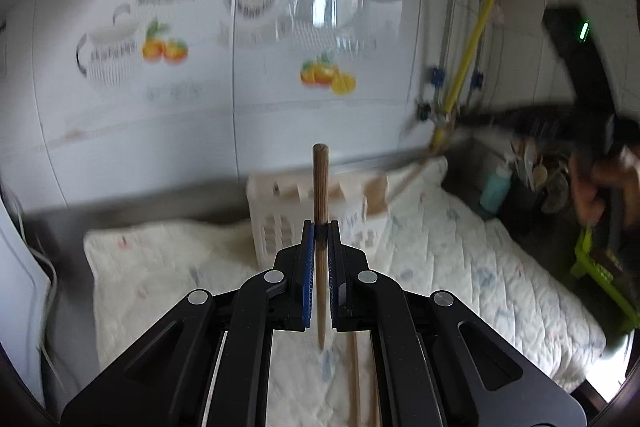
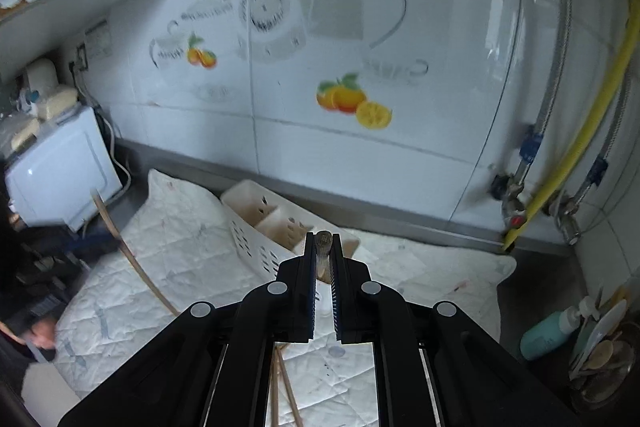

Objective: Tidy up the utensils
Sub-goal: 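Lift the left tool's chopstick into the white holder and open while the right tool does likewise, then return the left tool to the pile and grasp a chopstick while the right tool grasps another, then carry the left tool's chopstick into the holder and release while the right tool drops its chopstick in, then close the left tool on another chopstick while the right tool grasps one too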

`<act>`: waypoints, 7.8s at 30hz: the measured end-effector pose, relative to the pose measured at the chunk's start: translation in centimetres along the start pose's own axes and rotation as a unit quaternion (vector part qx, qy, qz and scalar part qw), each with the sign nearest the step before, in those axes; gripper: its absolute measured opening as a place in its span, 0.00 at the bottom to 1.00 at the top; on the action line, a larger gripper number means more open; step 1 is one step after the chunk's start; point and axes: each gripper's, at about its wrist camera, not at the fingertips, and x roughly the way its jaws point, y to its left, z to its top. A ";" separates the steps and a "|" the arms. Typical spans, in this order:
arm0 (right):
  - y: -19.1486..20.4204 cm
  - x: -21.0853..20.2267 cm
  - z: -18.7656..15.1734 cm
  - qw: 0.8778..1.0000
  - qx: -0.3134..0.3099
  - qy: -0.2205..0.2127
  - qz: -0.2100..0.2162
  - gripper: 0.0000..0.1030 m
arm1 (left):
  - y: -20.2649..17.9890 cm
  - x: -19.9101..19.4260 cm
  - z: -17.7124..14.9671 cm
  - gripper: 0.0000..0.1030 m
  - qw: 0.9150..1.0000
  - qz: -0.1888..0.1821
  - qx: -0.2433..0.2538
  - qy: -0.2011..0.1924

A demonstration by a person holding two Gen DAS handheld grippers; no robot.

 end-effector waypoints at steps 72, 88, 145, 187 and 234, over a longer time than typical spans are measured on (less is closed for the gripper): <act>5.1 0.0 -31.6 0.996 0.055 0.070 0.006 0.16 | -1.9 0.0 -19.5 0.42 0.991 0.008 -0.046 0.122; 5.0 0.0 -31.9 0.996 0.060 0.062 -0.001 0.10 | -3.2 3.6 -21.8 0.15 0.982 -0.011 -0.025 0.186; 3.9 -10.3 -12.9 0.994 0.009 -0.107 0.034 0.06 | -0.5 1.1 -14.1 0.05 0.996 -0.013 -0.064 0.066; 0.7 3.6 -1.1 0.997 0.018 -0.079 -0.006 0.08 | 0.5 1.9 7.8 0.05 0.995 0.037 0.009 -0.095; 0.0 1.1 -29.0 0.997 0.043 0.071 -0.004 0.18 | -0.8 -0.6 -12.3 0.09 0.997 -0.002 -0.035 0.068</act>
